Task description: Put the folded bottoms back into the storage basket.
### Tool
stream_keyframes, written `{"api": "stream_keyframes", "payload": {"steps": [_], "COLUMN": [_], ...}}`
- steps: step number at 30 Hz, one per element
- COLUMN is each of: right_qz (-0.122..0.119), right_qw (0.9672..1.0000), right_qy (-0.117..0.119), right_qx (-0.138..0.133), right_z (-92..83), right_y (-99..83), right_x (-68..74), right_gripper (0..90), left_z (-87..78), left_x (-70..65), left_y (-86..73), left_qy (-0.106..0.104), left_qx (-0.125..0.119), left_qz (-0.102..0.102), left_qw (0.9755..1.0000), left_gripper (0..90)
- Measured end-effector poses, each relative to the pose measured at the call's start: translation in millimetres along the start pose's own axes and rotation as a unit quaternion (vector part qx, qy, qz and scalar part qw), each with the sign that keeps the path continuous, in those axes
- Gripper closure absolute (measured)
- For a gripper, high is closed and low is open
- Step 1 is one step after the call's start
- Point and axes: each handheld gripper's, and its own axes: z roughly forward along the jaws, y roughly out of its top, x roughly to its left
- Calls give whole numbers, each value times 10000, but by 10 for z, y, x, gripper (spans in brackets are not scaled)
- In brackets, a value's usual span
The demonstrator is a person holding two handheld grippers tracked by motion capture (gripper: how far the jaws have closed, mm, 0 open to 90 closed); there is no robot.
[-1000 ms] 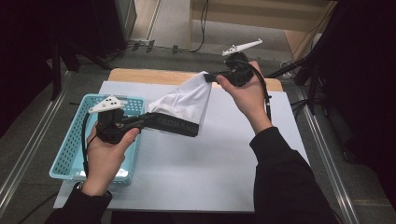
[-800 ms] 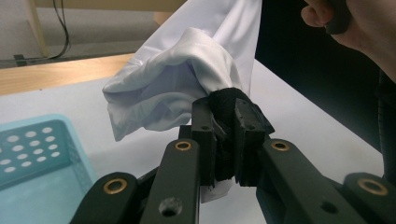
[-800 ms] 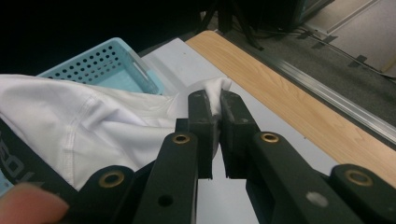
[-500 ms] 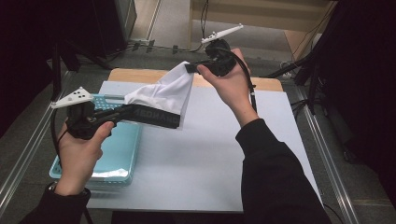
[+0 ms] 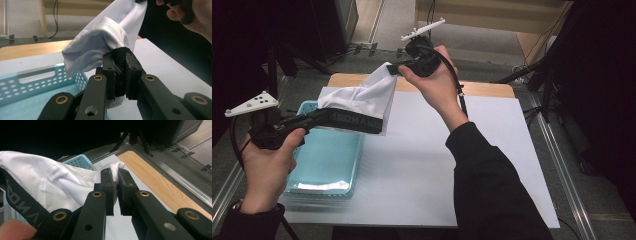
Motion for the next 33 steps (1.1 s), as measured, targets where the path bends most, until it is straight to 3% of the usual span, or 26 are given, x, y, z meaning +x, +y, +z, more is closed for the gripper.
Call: {"api": "stream_keyframes", "payload": {"steps": [20,33], "right_qz": [-130,-100], "right_qw": [9995,9991], "right_qy": [261,320], "right_qx": [142,250], "right_z": [588,921], "right_y": [185,94], "right_x": [288,379], "right_gripper": [823,823], "left_z": [-340,-318], "left_x": [428,713], "left_y": [-134,-334], "left_qy": [291,382], "left_qx": [-50,41], "left_qz": [-141,-253], "left_qw": [9995,9989], "left_gripper": [823,822]}}
